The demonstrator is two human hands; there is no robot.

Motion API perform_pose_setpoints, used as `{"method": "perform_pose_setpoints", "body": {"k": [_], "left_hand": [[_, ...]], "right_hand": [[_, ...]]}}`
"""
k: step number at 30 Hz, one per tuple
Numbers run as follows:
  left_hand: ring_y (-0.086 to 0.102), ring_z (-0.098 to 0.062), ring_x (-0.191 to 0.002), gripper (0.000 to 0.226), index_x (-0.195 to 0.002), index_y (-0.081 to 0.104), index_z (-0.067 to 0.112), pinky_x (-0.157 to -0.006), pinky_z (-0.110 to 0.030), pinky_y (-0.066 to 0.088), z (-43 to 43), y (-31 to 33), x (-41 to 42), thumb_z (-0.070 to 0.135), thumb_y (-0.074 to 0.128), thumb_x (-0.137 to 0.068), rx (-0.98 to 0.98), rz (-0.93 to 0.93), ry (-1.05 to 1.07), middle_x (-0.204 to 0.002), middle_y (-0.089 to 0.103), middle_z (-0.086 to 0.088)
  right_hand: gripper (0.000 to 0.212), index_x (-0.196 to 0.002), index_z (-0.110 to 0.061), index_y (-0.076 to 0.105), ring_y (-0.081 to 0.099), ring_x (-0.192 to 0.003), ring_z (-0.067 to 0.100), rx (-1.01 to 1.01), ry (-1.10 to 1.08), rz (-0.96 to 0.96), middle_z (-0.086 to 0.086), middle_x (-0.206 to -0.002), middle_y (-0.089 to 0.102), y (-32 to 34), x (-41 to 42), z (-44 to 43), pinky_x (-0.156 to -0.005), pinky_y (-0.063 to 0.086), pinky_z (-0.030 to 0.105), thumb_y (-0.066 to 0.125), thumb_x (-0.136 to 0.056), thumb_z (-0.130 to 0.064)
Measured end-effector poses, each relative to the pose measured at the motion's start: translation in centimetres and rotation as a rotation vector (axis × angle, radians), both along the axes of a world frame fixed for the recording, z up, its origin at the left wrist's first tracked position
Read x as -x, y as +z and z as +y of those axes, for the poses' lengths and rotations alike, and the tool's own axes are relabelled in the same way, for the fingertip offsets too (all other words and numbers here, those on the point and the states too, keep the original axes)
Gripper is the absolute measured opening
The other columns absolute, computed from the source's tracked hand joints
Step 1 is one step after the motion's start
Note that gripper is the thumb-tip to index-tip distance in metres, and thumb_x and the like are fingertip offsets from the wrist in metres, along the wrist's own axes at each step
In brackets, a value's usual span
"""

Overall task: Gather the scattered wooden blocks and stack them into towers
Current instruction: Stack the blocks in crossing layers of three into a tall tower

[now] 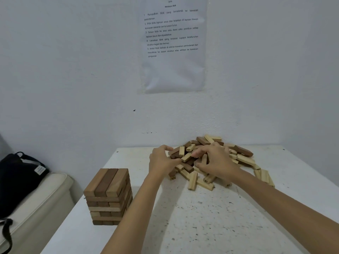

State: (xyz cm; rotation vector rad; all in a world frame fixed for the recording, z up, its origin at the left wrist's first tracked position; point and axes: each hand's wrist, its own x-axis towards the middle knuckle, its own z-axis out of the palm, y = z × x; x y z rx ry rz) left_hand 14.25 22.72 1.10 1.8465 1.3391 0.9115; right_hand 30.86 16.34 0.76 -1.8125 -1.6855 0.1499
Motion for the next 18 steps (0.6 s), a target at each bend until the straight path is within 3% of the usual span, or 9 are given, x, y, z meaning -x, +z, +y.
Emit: {"method": "perform_pose_setpoints", "body": {"k": [5,9,13,16,18], "left_hand": [[0.048,-0.026,-0.117,0.05,-0.115,0.055,0.018,-0.088,-0.033,0.049,0.9,-1.5,-0.1,0.02,0.08,-0.072,0.058,0.012,0.024,-0.122,0.048,-0.012],[0.053,-0.023,-0.106,0.053,-0.12,0.052,0.015,-0.069,-0.021,0.043,1.0,-1.9,-0.2,0.014,0.078,-0.074,0.077,-0.001,0.036,-0.122,0.049,-0.014],[0.053,-0.01,-0.074,0.047,-0.121,0.051,0.01,-0.052,-0.015,0.039,0.9,-2.0,-0.2,0.008,0.071,-0.078,0.066,-0.066,0.06,-0.111,0.056,-0.01],[0.052,-0.006,-0.066,0.04,-0.119,0.053,0.007,-0.058,-0.02,0.045,0.5,-1.7,-0.2,0.004,0.066,-0.081,0.038,-0.15,0.065,-0.081,0.055,0.002],[0.059,-0.013,-0.075,0.04,-0.12,0.053,0.008,-0.07,-0.031,0.053,0.3,-1.4,-0.4,0.006,0.065,-0.082,0.028,-0.221,0.062,-0.085,0.055,0.0]], "right_hand": [[0.039,-0.111,-0.042,0.062,0.035,-0.111,0.002,0.041,0.05,-0.054,-0.029,-0.112,0.057,-0.8,-0.8,0.4,-0.089,0.015,0.03,0.067,-0.082,-0.017],[0.044,-0.116,-0.043,0.06,0.032,-0.111,0.002,0.044,0.053,-0.143,-0.037,-0.112,0.045,-0.8,-1.1,0.5,-0.091,0.014,0.03,0.062,-0.085,-0.012],[0.037,-0.118,-0.042,0.06,0.029,-0.109,0.001,0.057,0.116,-0.265,-0.032,-0.121,0.05,-0.6,-1.2,0.7,-0.081,0.01,0.028,0.056,-0.093,-0.014],[0.041,-0.117,-0.038,0.061,0.034,-0.109,0.006,0.028,0.149,-0.332,-0.02,-0.116,0.062,-0.8,-1.4,0.8,-0.082,0.011,0.029,0.054,-0.093,-0.005],[0.045,-0.118,-0.04,0.059,0.034,-0.11,0.001,0.004,0.174,-0.314,-0.021,-0.11,0.061,-1.1,-1.5,0.7,-0.089,0.014,0.03,0.055,-0.092,-0.003]]}}
